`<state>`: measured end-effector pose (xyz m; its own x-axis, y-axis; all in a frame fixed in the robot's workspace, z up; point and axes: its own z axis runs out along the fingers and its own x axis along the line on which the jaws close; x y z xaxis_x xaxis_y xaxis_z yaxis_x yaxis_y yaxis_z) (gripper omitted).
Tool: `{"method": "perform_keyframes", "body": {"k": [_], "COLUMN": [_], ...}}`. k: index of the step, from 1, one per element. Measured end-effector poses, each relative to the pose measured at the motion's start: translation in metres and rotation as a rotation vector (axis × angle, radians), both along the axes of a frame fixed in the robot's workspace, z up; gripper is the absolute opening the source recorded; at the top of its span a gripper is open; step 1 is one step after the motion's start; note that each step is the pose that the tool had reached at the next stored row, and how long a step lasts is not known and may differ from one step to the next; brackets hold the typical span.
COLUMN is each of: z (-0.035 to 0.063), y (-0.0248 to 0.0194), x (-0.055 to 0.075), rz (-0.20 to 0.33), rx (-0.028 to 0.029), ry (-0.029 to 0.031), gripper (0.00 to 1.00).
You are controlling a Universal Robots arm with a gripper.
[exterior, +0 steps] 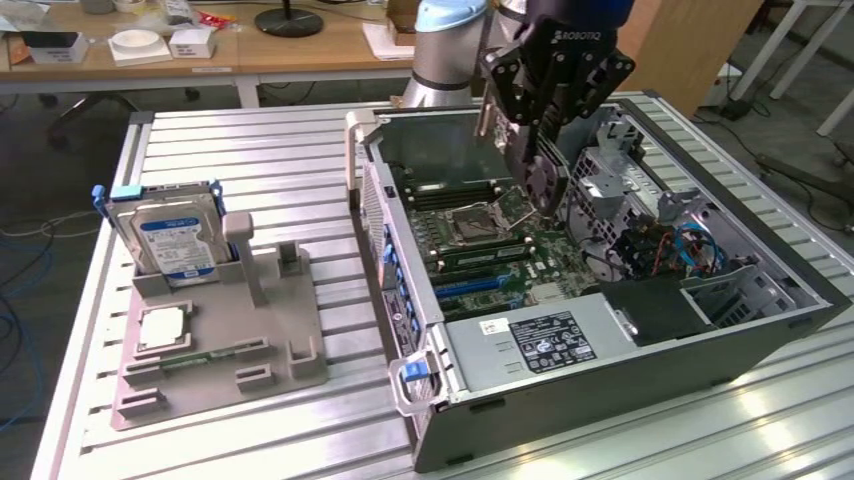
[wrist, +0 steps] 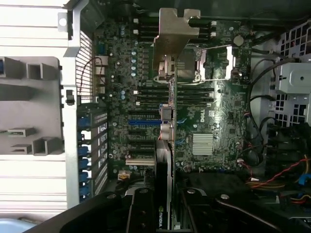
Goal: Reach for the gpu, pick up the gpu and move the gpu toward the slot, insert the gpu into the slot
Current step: 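Pick up the gpu and move the gpu toward the slot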
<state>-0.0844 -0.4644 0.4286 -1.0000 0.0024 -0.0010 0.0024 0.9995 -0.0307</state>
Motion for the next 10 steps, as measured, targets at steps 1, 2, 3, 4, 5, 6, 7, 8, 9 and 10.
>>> {"method": "perform_keyframes", "body": {"k": [1, 2, 3, 4, 5, 6, 7, 8, 9, 10], "z": [-0.0002, -0.0005, -0.0008, -0.0011, -0.0014, -0.0017, -0.0019, -0.0021, -0.0023, -0.0025], "y": [0.0, 0.0001, 0.0001, 0.0001, 0.0001, 0.0001, 0.0001, 0.0001, 0.0001, 0.0001], "x": [0.003, 0.007, 0.01, 0.013, 0.016, 0.019, 0.022, 0.024, 0.026, 0.028], "rz": [0.0, 0.0, 0.0, 0.0, 0.0, 0.0, 0.0, 0.0, 0.0, 0.0], "rx": [-0.0001, -0.0001, -0.0001, -0.0001, -0.0001, -0.0001, -0.0001, -0.0001, 0.0, 0.0], "ry": [0.0, 0.0001, 0.0001, 0.0, 0.0001, 0.0, 0.0, 0.0, 0.0, 0.0001], "gripper": [0.26, 0.26, 0.26, 0.26, 0.26, 0.26, 0.26, 0.26, 0.26, 0.26]}}
